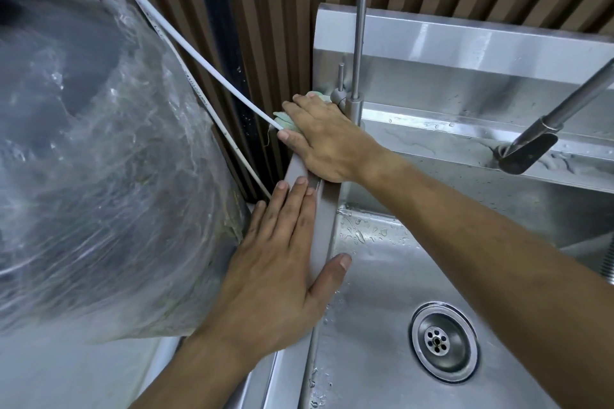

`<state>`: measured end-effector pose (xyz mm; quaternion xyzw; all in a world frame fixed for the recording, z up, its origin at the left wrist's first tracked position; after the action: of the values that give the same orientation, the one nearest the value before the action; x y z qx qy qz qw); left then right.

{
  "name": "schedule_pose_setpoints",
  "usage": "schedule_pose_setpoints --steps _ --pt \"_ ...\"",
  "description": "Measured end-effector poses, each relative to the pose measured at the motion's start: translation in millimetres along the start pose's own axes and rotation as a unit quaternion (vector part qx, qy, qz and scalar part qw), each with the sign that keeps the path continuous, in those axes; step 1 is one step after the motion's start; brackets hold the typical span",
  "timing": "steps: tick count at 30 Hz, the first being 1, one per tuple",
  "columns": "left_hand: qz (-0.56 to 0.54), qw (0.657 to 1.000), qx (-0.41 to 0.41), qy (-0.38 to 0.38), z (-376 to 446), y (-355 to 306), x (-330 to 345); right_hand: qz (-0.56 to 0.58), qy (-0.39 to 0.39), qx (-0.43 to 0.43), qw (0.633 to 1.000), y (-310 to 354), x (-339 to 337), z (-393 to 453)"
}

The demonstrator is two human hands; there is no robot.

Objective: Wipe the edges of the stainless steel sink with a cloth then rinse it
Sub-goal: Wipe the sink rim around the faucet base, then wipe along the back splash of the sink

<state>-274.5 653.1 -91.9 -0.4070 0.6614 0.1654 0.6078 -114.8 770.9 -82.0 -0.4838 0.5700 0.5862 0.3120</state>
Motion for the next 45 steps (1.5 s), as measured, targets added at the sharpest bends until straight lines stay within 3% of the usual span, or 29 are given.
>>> schedule_pose_setpoints --steps 19,24,27,29,31,33,35,37,40,43,45 --pt "-0.001 1.000 0.001 -0.014 -3.8 -0.7 3.7 0.004 -0.091 0.023 0.996 9.4 7.7 -11.3" --pt "-0.008 1.000 0.007 -0.007 -2.8 2.2 2.7 0.060 -0.162 -0.033 0.984 -4.6 17.6 -55.8" --pt "0.010 1.000 0.011 -0.019 -1.0 0.1 2.9 0.076 -0.213 -0.007 0.974 -17.3 16.8 -83.4" --pt "0.023 0.999 0.013 -0.032 8.0 -4.5 -1.6 0.184 -0.271 0.085 0.941 -35.2 6.9 -114.9" --pt "0.024 0.998 0.021 -0.055 28.8 -13.7 -11.6 0.268 -0.385 0.176 0.865 -53.8 -9.2 -146.5" --pt "0.015 0.998 0.014 -0.054 61.2 -21.2 -22.2 0.233 -0.468 0.196 0.830 -58.7 -21.8 -149.8" --pt "0.018 0.999 -0.013 -0.048 98.4 -18.1 -29.7 0.141 -0.421 0.157 0.882 -51.9 -18.3 -116.6" --pt "0.022 0.997 -0.048 -0.050 124.7 -8.7 -31.5 0.000 -0.294 0.173 0.940 -46.7 3.1 -81.4" --pt "0.027 0.997 -0.057 -0.036 138.8 -0.9 -23.5 -0.101 -0.213 0.205 0.950 -57.2 15.1 -70.6" --pt "0.057 0.997 -0.043 -0.041 137.2 -2.3 -22.6 -0.106 -0.225 0.208 0.946 -67.7 7.0 -83.6" --pt "0.054 0.997 -0.046 -0.030 136.2 -3.1 -23.9 -0.090 -0.243 0.267 0.928 -77.1 6.9 -96.9"
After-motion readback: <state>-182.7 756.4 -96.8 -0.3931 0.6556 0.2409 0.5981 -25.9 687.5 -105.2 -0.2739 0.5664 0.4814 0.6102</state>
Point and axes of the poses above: each hand's wrist, its own z-axis towards the middle knuckle, its own x-axis out of the palm, y = z × x, the point moved 4 cm from there along z, towards the middle knuckle, and after that the axes turned 10 degrees about y, right-handed, at the moved point
